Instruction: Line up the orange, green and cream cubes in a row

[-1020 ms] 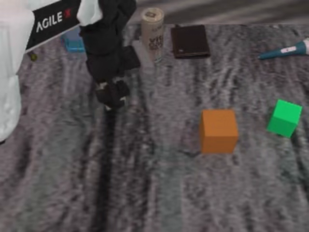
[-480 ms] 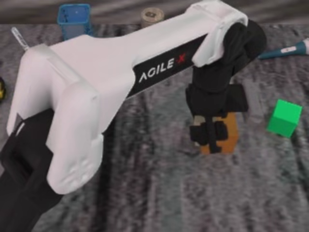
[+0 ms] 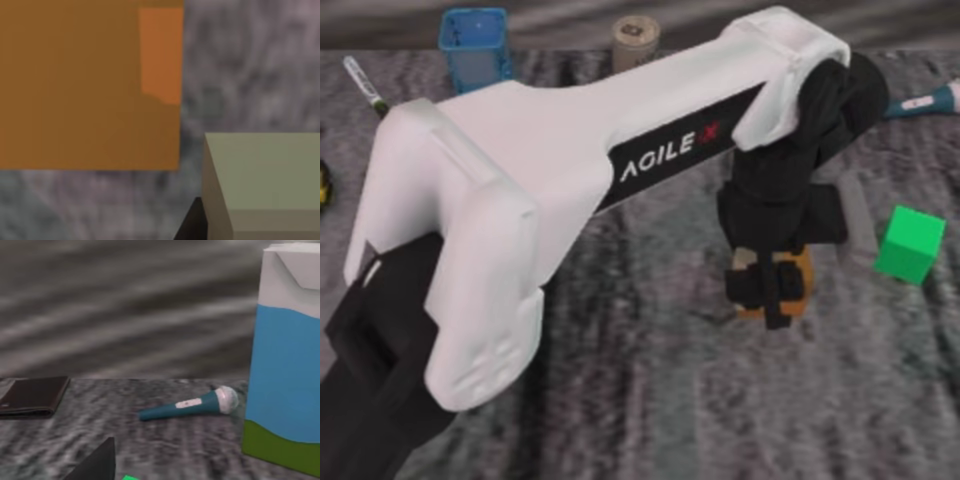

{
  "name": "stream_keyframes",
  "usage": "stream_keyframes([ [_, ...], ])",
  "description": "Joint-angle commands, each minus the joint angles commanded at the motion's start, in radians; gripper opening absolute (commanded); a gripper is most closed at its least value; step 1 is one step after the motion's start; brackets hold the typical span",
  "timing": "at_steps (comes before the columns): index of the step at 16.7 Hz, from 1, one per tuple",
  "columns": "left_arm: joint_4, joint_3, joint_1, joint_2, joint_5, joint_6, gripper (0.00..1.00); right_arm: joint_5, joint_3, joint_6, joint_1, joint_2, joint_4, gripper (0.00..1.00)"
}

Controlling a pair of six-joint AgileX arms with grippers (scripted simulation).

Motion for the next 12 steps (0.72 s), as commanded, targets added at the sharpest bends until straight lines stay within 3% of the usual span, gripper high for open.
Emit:
stream_keyframes([
  [6,0.196,-0.153,-0.003,0.041,0.000,-0.008,0.00,0.000,0.000,0.000,0.000,0.000,0.000,1.00],
  [11,0.220,-0.175,-0.005,0.048,0.000,-0.008,0.00,0.000,0.000,0.000,0.000,0.000,0.000,1.00],
  [12,0.220,-0.175,-0.005,0.048,0.000,-0.008,0.08,0.000,0.000,0.000,0.000,0.000,0.000,1.00],
])
